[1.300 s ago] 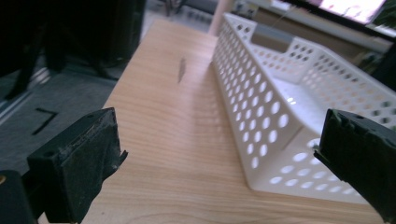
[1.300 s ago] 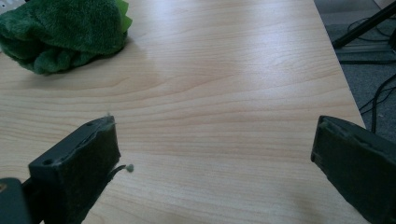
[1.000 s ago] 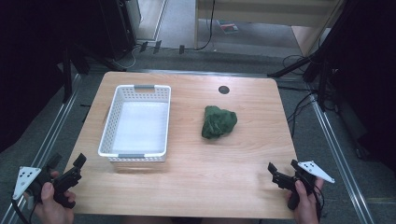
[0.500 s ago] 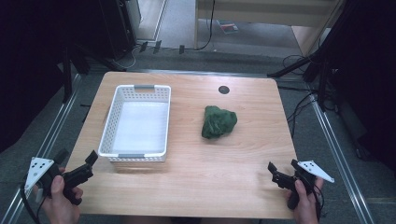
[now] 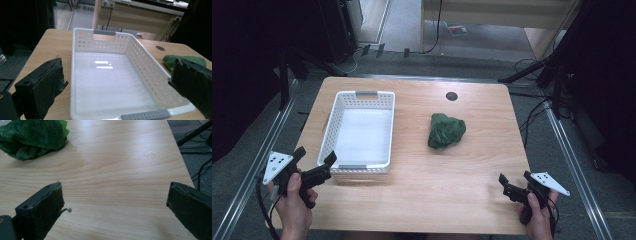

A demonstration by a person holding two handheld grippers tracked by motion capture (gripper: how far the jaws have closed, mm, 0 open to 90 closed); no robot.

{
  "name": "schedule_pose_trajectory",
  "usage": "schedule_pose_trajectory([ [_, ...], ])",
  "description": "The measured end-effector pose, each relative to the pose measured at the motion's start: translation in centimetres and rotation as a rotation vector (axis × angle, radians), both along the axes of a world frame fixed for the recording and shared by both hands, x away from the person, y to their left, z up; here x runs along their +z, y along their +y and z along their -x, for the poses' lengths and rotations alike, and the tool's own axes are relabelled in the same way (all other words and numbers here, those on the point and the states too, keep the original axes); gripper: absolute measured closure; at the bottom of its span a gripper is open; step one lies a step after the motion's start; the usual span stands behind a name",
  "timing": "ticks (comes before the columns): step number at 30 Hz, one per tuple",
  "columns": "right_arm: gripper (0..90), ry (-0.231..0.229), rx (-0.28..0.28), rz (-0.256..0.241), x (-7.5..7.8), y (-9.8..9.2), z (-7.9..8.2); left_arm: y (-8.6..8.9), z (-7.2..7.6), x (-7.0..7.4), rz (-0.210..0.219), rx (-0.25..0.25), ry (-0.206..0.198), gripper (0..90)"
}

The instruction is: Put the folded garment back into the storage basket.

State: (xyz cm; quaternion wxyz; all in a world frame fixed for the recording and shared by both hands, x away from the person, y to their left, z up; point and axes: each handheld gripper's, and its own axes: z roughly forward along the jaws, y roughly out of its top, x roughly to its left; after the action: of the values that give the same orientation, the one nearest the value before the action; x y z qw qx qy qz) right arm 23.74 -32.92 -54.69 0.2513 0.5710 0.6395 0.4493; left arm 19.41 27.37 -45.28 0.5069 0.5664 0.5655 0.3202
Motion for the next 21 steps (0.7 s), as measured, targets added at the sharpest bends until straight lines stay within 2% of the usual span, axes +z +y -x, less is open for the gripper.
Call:
schedule_pose_trajectory([
  [8,1.2,-0.002,0.001,-0.002,0.0,0.0,0.0,-2.3,-1.6,1.1,-0.022,-0.049,0.005,0.0],
  [14,1.2,-0.002,0.005,-0.002,0.0,0.0,0.0,-4.8,-3.4,2.2,-0.043,-0.099,0.002,0.0],
  [15,1.2,-0.002,0.005,-0.002,0.0,0.0,0.0,-4.8,-3.4,2.2,-0.043,-0.099,0.002,0.0],
  [18,1.2,-0.002,0.005,-0.002,0.0,0.0,0.0,-6.6,-4.3,2.7,-0.05,-0.134,0.001,0.0],
  [21,1.2,-0.002,0.005,-0.002,0.0,0.0,0.0,-7.3,-4.7,2.8,-0.052,-0.146,-0.001,0.0],
])
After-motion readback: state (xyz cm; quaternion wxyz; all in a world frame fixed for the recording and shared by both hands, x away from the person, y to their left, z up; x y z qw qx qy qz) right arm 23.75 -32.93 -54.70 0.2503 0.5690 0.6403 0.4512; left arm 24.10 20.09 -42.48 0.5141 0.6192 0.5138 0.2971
